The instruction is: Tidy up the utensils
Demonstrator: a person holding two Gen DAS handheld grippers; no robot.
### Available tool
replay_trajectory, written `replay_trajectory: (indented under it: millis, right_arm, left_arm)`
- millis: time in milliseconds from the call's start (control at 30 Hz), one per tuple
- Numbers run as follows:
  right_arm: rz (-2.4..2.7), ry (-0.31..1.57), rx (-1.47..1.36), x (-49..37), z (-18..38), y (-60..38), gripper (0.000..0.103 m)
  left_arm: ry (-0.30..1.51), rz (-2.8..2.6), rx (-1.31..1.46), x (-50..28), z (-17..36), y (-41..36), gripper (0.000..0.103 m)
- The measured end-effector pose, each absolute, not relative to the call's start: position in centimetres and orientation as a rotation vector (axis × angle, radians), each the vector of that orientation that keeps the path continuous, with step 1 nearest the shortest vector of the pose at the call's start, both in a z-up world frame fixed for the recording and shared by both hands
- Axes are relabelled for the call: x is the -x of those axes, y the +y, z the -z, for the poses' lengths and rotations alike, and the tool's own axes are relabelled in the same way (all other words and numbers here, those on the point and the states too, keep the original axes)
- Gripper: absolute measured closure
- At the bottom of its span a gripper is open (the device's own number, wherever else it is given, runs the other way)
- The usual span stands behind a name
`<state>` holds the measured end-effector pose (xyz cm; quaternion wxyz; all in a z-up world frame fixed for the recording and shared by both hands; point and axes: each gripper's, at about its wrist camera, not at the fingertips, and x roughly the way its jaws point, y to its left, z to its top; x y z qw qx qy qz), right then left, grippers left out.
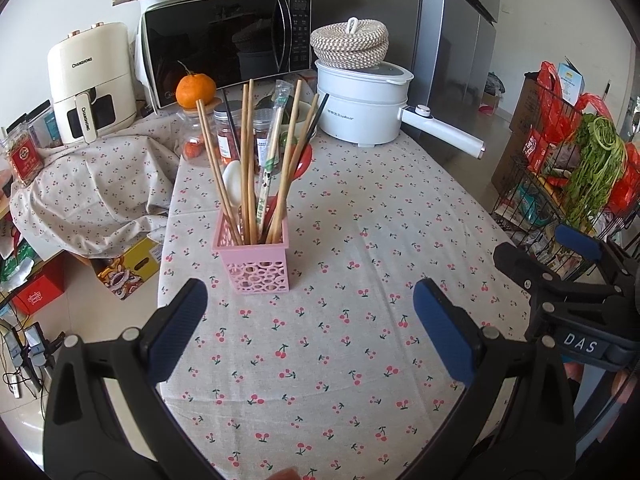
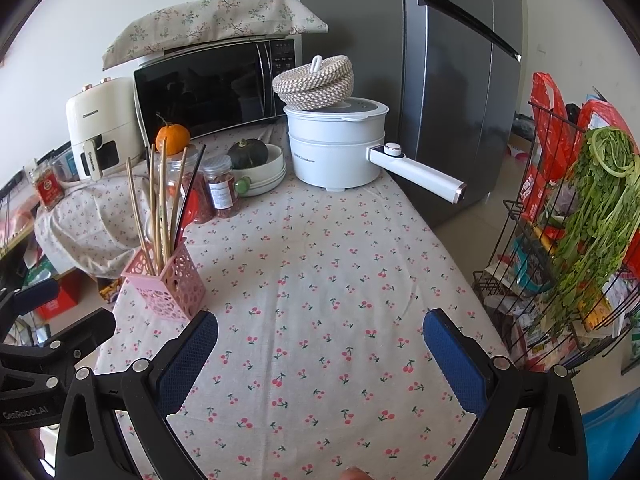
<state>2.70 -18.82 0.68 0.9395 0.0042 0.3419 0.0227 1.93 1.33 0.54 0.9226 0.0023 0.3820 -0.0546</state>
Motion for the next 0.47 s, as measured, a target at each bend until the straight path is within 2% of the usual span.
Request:
replay_trajectory:
  millis: [467]
  right_arm:
    - [-0.047, 0.706, -0.012, -2.7, -0.4, -18.7, 0.0]
  left_arm:
    - [0.848, 0.114, 0.011, -2.2, 0.6, 1.3, 0.001]
